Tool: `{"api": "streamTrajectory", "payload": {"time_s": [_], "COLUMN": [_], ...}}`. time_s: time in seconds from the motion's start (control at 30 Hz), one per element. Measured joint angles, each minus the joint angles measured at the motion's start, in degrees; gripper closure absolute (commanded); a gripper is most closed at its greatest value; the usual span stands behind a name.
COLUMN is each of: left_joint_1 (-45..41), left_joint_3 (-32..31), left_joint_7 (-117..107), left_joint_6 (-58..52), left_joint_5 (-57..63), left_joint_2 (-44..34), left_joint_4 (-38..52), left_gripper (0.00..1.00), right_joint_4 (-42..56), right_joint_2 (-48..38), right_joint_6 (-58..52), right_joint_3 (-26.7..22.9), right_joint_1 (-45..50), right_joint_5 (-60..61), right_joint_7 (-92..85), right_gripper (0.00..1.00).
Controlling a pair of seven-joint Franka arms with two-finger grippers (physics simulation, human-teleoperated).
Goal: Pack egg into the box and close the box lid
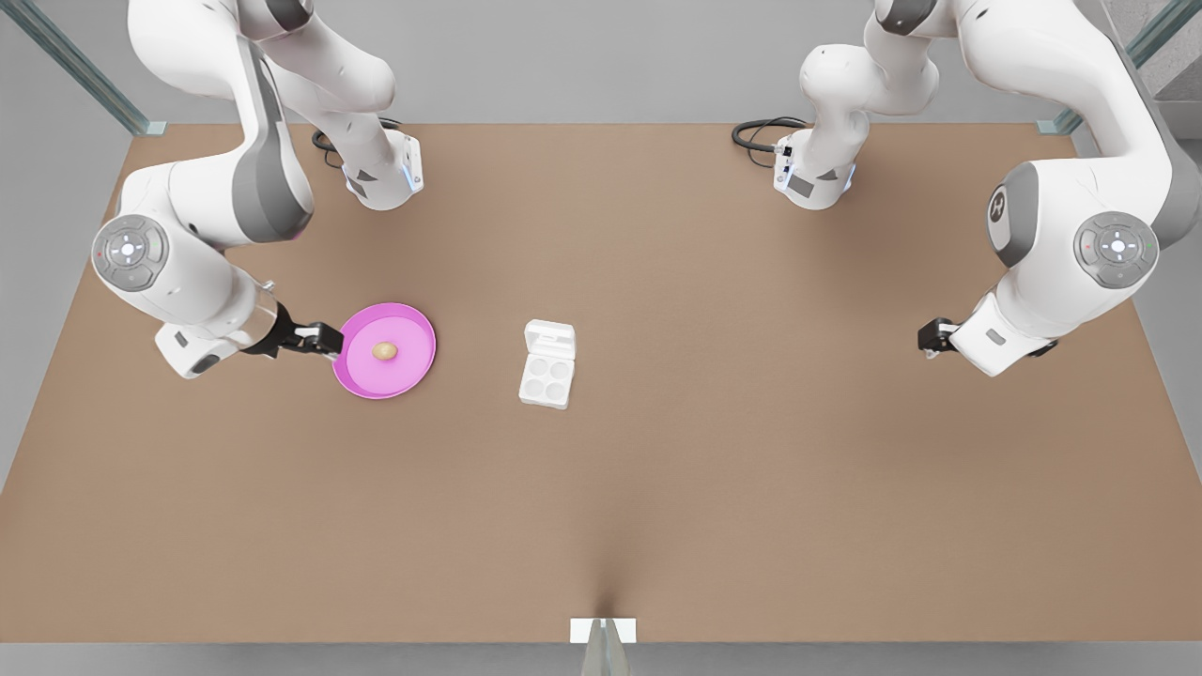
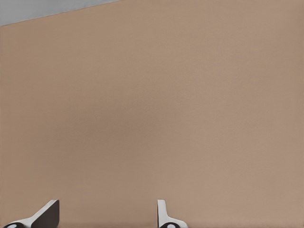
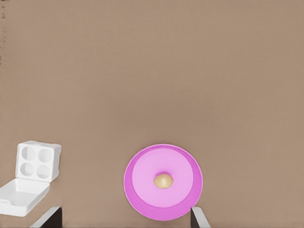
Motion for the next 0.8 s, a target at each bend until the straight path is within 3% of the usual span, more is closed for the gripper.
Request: {"api": "streamTrajectory", "payload": {"time_s": [0.2,0.3,0.8], "left_joint_1": [0.0,0.1,-7.8], "left_joint_3": [0.0,0.0,-0.2], "left_joint_7": [0.1,0.1,0.2], "left_joint_6": [-0.1,0.0,0.7], "left_joint_5": [0.1,0.0,-0.6], "left_joint_2": [0.0,0.0,2.2], "left_joint_4": [0.0,0.0,0.0], "left_gripper": [0.0,0.0,0.0], "right_joint_4": [-0.8,-10.3,-41.6], "right_joint_2": [4.5,6.7,2.8], "right_joint_6": [-3.1,-1.6,33.2], "right_joint_3": [0.3,0.2,0.5], "right_joint_1": [3.1,2.5,-3.6], "right_joint_5": [-0.1,-1.2,-5.2], "right_joint_7": [-0.2,-0.3,-3.1], "right_gripper": [0.0,0.0,0.0]}}
